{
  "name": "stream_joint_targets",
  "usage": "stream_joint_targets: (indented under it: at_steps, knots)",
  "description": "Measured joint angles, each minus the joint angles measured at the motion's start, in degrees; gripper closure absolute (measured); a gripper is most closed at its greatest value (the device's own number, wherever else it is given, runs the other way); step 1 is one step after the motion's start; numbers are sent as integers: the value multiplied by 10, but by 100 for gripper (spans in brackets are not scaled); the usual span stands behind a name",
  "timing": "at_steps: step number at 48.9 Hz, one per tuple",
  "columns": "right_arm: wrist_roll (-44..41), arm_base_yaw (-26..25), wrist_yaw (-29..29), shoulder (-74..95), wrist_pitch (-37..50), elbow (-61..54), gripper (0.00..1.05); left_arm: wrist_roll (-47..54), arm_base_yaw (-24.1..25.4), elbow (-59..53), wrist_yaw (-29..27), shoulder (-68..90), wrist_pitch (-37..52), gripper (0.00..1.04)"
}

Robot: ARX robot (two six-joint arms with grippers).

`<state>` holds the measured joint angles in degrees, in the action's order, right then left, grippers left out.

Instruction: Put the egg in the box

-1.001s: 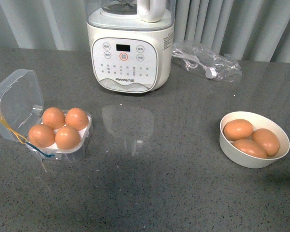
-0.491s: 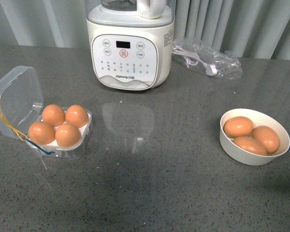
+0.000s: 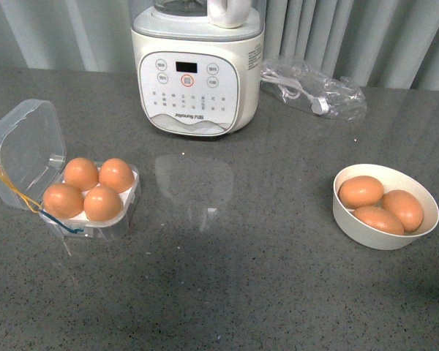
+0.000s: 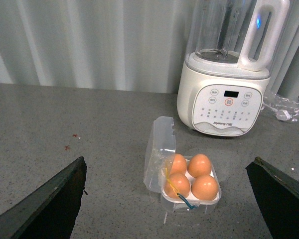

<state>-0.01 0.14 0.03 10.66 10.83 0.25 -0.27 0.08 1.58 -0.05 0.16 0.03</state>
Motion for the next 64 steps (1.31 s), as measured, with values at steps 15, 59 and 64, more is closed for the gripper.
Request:
stream_joint_targets:
  at_steps: [15,59,64]
  knots:
    - [0,0,-1,-104,-108,0,102,0,0,0,0,0,0,7]
    - [0,0,-1,-104,-108,0,7,-228,125,257,-139,742,198,7]
    - [0,0,-1,-104,-108,0,7,-234,121,297,-137,813,193,7]
